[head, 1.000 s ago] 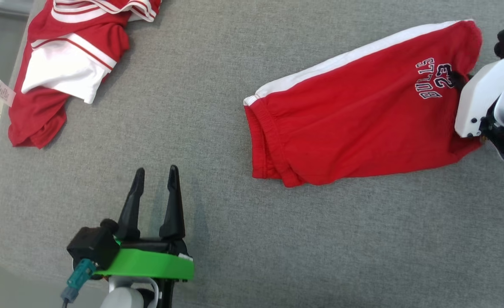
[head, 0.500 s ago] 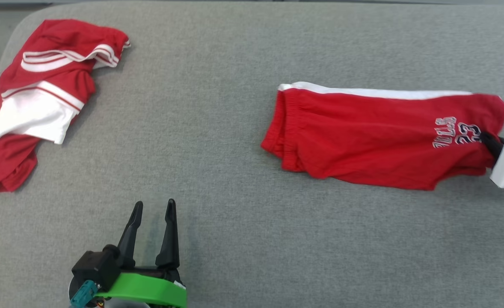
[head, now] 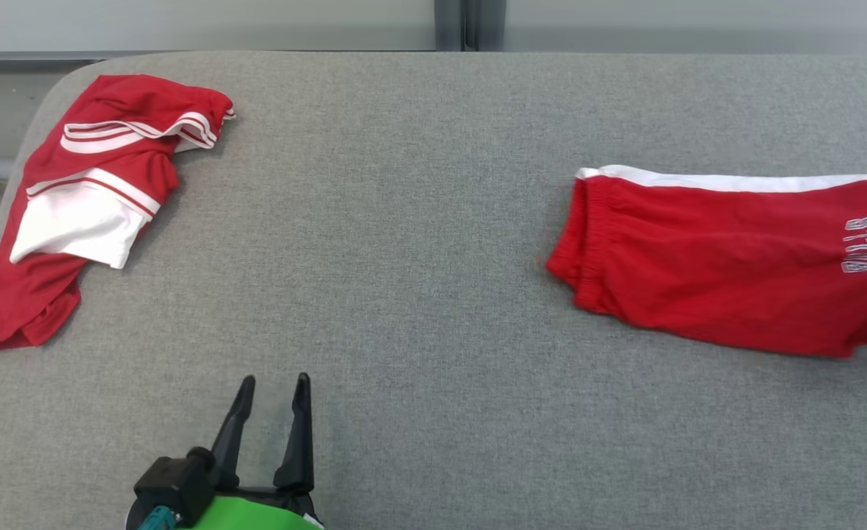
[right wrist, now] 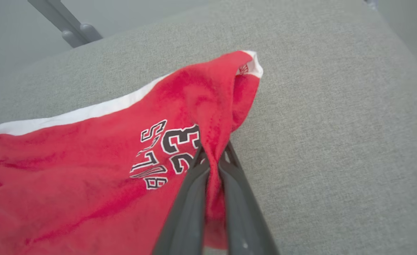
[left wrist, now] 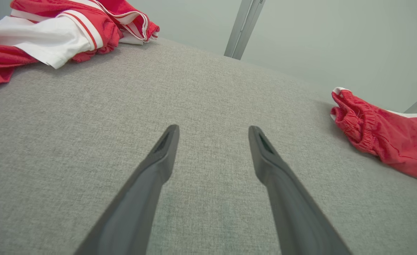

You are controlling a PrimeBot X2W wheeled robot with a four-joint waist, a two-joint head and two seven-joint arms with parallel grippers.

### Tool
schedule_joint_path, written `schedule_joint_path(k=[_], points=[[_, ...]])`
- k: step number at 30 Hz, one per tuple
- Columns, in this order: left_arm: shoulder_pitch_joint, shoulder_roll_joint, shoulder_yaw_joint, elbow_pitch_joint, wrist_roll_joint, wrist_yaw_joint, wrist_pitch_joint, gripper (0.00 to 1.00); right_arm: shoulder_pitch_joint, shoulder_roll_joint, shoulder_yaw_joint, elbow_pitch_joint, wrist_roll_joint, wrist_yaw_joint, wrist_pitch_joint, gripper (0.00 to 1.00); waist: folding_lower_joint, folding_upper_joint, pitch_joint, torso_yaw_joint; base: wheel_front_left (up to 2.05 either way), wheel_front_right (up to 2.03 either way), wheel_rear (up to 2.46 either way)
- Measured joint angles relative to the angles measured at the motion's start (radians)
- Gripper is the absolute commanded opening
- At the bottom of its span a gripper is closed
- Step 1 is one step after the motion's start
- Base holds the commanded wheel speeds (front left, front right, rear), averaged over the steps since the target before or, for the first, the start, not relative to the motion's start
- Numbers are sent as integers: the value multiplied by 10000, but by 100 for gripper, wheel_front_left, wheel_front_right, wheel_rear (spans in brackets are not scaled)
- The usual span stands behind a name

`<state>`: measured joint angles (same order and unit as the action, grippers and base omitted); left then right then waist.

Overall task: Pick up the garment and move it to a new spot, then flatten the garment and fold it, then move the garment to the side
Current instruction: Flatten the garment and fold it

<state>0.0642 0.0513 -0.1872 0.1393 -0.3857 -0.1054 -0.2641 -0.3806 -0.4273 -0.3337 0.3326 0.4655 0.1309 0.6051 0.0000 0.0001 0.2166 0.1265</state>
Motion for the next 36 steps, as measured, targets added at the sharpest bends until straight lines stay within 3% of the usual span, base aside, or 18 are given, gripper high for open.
schedule_joint_path(k=[4,7,12,21,29,31,32,33,36], points=[[90,-6,-236,42,-123,104,0,100,-303,-79,105,-863,-203,-4,688,0,0,0,-192,118,0,0,0],[131,-10,-437,29,-359,293,0,100,-332,725,1085,-2059,-217,-4,1689,0,0,0,-384,226,0,0,0],[116,-17,-732,81,-464,353,0,100,-341,1825,2293,-2560,-504,-4,2217,0,0,0,-410,369,0,0,0],[-269,-15,-838,640,-447,209,0,100,-1042,3296,2880,-959,-1528,-4,1195,0,0,0,-248,778,0,0,0],[-289,-15,-924,897,-598,178,0,100,-1561,3666,3010,451,-1801,-4,228,0,0,0,-395,966,0,0,0],[-276,-15,-1009,941,-629,176,0,100,-1624,3718,2993,746,-1885,-4,-42,25,0,0,-436,955,0,0,0],[-264,-15,-1060,957,-665,174,0,100,-1670,3724,3032,903,-1912,-4,-201,73,0,0,-451,937,0,0,0],[-259,-15,-1112,982,-713,174,0,100,-1713,3737,3081,1047,-1912,-4,-391,100,0,0,-467,916,0,0,0],[-251,-17,-1241,1053,-738,173,0,100,-1755,3747,3394,1258,-1896,-4,-897,100,0,0,-537,871,0,0,0]])
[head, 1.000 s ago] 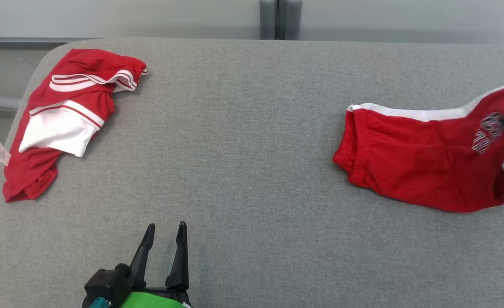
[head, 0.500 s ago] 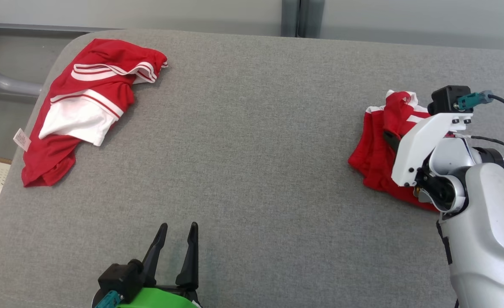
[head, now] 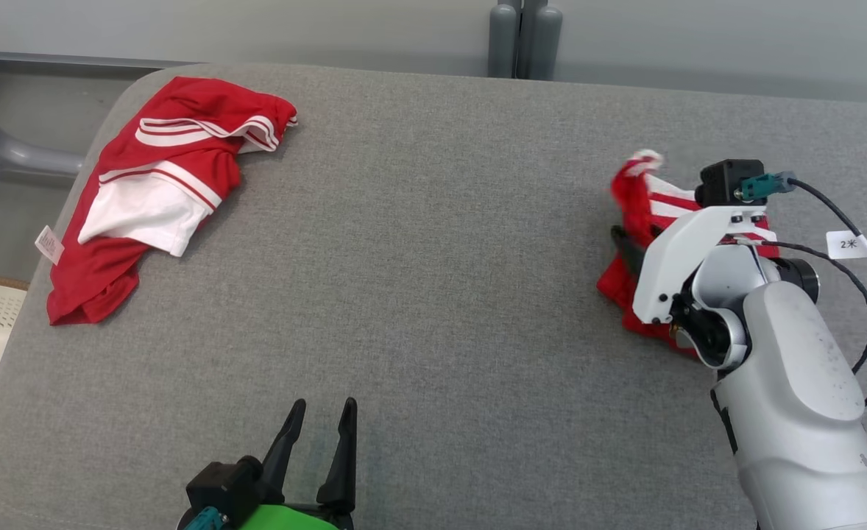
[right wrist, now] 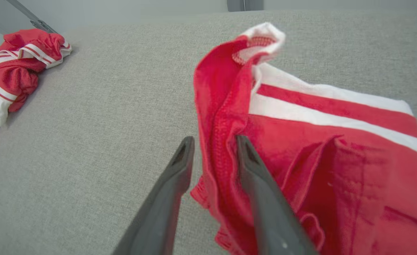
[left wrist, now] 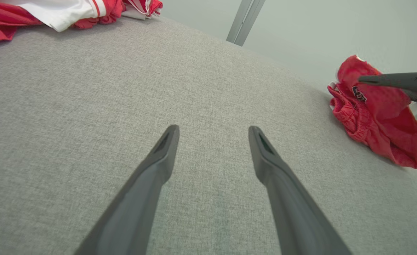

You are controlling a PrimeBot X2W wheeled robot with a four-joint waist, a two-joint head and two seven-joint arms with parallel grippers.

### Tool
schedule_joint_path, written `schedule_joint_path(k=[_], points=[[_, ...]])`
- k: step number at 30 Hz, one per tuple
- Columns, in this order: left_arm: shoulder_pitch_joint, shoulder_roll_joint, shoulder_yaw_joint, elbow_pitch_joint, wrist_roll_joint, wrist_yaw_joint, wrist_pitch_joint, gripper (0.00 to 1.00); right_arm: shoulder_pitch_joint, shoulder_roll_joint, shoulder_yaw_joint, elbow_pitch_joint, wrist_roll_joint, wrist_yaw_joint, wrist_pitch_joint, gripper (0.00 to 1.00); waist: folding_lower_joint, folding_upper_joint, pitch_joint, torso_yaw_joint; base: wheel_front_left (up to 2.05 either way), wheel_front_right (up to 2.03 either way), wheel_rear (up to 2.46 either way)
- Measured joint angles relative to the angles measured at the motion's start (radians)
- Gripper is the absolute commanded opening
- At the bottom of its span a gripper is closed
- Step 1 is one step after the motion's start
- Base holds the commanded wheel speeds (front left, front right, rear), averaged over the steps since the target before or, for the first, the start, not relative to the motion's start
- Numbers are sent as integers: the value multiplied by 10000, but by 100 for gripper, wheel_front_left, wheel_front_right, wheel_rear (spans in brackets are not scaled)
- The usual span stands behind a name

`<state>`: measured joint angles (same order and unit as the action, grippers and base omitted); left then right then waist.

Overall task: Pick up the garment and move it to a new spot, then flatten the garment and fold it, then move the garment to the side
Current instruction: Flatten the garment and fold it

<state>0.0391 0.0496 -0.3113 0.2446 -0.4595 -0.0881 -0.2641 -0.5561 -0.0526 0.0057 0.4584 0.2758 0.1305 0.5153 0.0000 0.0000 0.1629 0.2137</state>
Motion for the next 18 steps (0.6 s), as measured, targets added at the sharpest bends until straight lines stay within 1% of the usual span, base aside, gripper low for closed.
schedule_joint_path(k=[2,4,6,8,11,13,15,18], points=[[27,2,10,46,-61,-2,0,100,48,12,345,-79,199,0,-316,100,0,0,-83,-26,0,0,0],[144,-2,102,81,-61,0,0,100,303,15,825,-407,393,0,-596,100,0,0,-200,-64,0,0,0],[306,0,291,140,-59,10,0,100,793,27,1337,-986,617,0,-1026,100,0,0,-360,-126,0,0,0],[467,0,502,136,-52,31,0,100,1293,-178,1666,-1668,700,2,-1609,100,0,0,-541,-192,0,0,0],[801,-2,830,40,123,65,0,100,2328,-876,1718,-2518,637,0,-2583,100,0,0,-885,-310,0,0,0],[1031,0,1133,-130,180,94,0,100,3113,-1365,1576,-2980,403,2,-3521,100,0,0,-1146,-409,0,0,0],[1192,2,1394,-305,251,104,0,100,3755,-1547,1233,-3202,495,0,-4412,100,0,0,-1366,-506,0,0,0],[1357,0,1787,-644,431,102,-2,100,4703,-2100,729,-3166,92,4,-5940,100,0,0,-1655,-677,0,0,0]])
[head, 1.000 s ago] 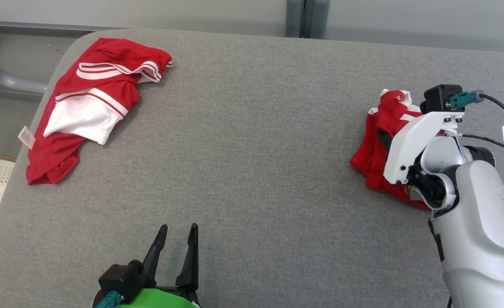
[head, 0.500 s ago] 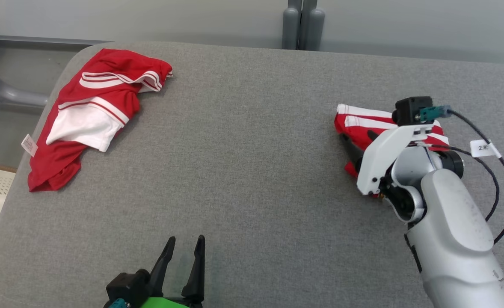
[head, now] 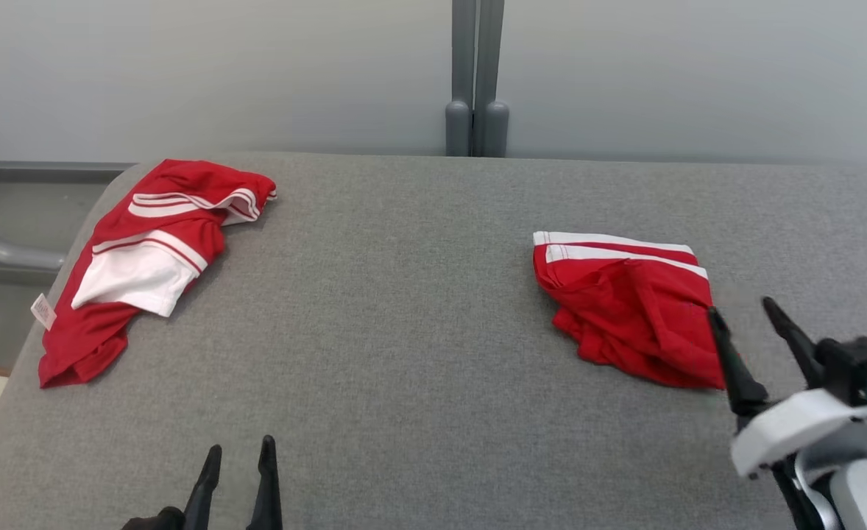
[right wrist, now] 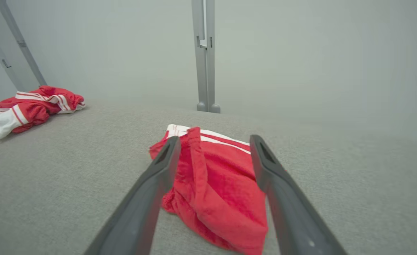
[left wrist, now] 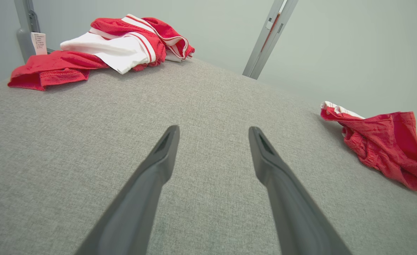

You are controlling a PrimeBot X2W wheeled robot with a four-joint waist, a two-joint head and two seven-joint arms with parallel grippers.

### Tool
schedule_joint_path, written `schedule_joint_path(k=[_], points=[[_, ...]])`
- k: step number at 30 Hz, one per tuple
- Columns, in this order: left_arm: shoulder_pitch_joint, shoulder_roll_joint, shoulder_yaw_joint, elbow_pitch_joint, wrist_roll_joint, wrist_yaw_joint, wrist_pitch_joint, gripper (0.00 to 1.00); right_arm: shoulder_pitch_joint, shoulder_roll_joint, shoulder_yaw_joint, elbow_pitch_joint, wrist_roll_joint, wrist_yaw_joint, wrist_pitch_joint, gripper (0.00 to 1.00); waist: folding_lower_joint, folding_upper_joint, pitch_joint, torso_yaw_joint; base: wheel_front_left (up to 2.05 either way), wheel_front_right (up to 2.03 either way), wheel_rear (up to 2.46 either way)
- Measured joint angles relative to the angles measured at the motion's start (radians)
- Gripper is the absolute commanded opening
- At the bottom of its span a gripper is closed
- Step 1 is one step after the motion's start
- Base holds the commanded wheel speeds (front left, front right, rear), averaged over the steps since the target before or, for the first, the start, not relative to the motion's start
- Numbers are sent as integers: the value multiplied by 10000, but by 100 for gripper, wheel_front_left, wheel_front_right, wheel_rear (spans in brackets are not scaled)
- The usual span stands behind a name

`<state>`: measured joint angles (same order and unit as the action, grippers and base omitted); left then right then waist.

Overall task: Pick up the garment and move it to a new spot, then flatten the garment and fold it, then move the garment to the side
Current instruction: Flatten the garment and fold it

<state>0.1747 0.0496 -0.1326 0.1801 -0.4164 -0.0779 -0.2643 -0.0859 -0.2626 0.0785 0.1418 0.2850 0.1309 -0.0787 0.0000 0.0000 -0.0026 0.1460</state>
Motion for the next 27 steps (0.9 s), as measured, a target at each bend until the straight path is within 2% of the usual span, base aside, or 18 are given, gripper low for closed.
schedule_joint_path(k=[2,4,7,10,12,13,14,21,27], points=[[79,-2,311,-198,174,-10,2,100,585,-81,-508,376,-157,-4,-1045,100,0,0,-163,-114,0,0,0],[134,0,633,-410,341,-12,2,100,1073,-105,-784,719,-362,-2,-1616,100,0,0,-288,-200,0,0,0],[244,0,989,-535,508,-27,0,100,1508,-10,-1461,1189,-650,-4,-1801,100,0,0,-401,-309,0,0,0],[313,4,1195,-600,510,-73,2,100,1560,307,-1894,1057,-920,-4,-1829,100,0,0,-366,-396,0,0,0],[305,4,1208,-621,527,-107,2,100,1461,420,-1900,1131,-1007,-4,-1829,50,0,0,-275,-399,0,0,0],[296,2,1197,-635,550,-142,2,100,1300,395,-1841,1195,-1037,-4,-1829,12,0,0,-217,-383,0,0,0],[290,2,1181,-640,564,-178,2,100,1104,376,-1791,1298,-1037,-4,-1831,0,0,0,-166,-365,0,0,0],[-134,4,966,-656,451,-274,2,100,-1254,-25,-988,2589,-1150,-4,-1839,0,0,0,487,-149,0,0,0],[-716,2,686,-635,322,-360,2,100,-3152,-48,-397,4456,-1363,-4,-1825,0,0,0,1223,130,0,0,0]])
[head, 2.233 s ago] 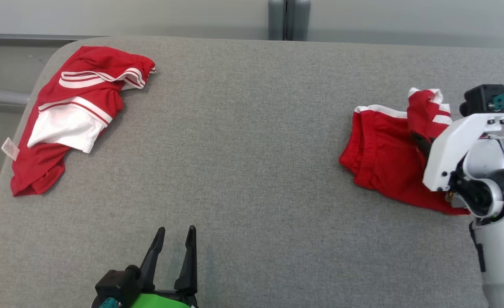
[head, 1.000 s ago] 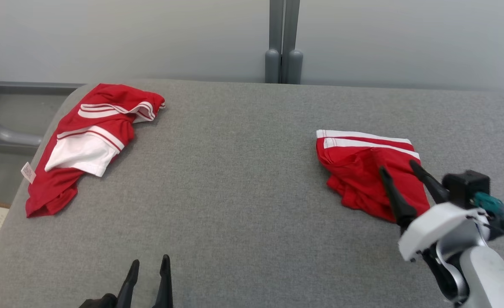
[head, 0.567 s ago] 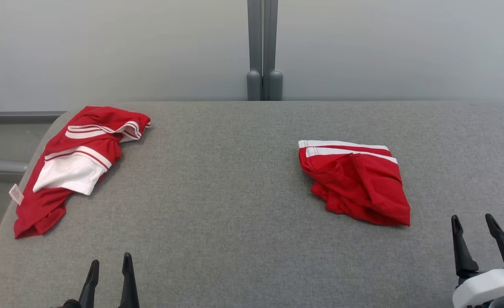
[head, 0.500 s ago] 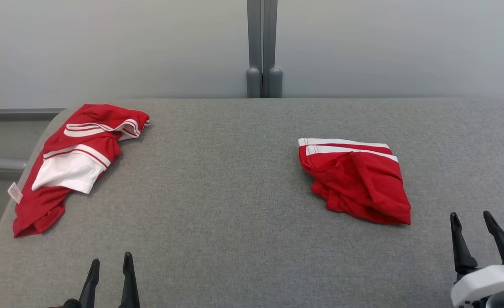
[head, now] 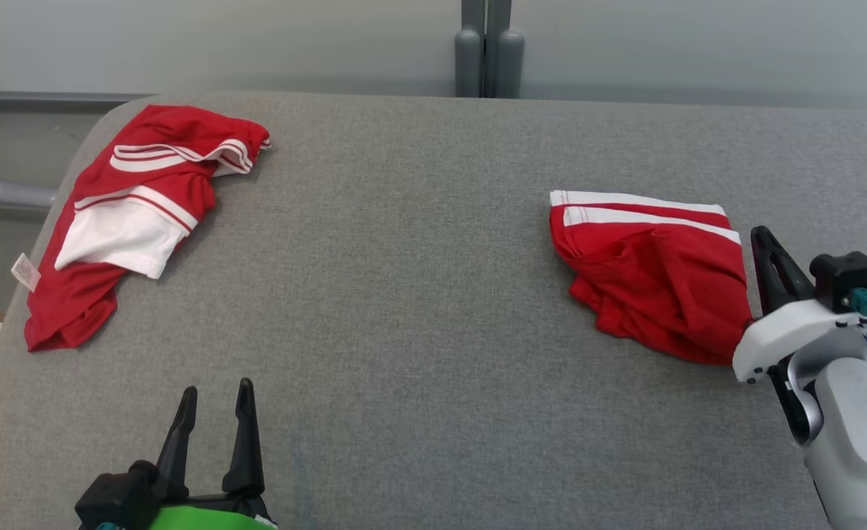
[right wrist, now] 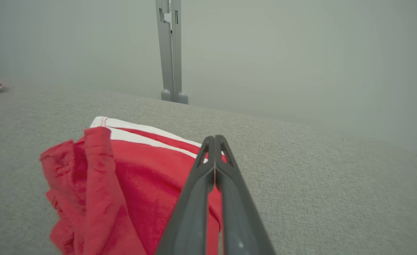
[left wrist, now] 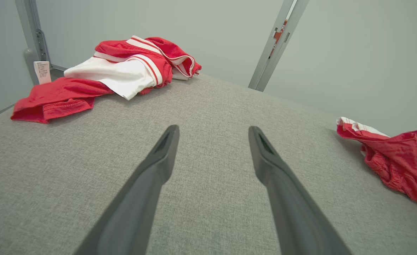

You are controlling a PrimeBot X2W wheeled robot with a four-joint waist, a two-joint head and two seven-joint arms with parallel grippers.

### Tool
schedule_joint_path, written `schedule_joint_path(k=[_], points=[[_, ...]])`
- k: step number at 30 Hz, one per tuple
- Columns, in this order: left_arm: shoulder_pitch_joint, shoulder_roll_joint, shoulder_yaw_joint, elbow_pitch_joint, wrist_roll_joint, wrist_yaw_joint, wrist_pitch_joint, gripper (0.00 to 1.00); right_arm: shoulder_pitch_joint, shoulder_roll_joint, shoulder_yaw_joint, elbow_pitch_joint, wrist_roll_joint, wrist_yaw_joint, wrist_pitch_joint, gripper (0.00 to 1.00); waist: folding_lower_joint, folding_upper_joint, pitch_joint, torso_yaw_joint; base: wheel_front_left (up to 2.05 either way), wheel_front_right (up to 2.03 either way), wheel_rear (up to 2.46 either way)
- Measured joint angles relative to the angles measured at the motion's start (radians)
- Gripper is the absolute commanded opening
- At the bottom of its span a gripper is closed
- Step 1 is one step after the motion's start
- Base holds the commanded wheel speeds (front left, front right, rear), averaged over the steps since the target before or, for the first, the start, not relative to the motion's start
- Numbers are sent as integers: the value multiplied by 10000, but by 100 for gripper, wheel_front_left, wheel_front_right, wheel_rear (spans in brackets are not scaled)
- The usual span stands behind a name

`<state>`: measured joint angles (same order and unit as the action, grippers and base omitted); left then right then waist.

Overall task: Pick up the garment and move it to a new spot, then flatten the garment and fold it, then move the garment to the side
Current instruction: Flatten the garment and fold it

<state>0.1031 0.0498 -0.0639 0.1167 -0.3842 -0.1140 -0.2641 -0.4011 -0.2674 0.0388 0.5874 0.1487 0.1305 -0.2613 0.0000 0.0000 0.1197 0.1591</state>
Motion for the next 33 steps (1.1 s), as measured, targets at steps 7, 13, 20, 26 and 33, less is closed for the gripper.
schedule_joint_path(k=[7,13,20,26,33], points=[[-250,0,-219,31,-77,-17,0,100,-1136,190,807,1837,8,0,8,0,0,0,584,523,0,0,0],[-210,2,-50,69,-100,-2,0,100,-715,128,2199,1392,508,2,-6,0,0,0,618,801,0,0,0],[-112,0,13,8,-98,88,0,100,212,-81,3764,604,915,4,-15,0,0,0,425,604,0,0,0],[70,2,54,-15,-36,138,0,100,520,188,4243,184,1151,4,-13,0,0,0,282,252,0,0,0],[355,-2,280,4,217,127,0,100,1495,330,2564,-1444,1137,4,-15,57,0,0,-305,-100,0,0,0]])
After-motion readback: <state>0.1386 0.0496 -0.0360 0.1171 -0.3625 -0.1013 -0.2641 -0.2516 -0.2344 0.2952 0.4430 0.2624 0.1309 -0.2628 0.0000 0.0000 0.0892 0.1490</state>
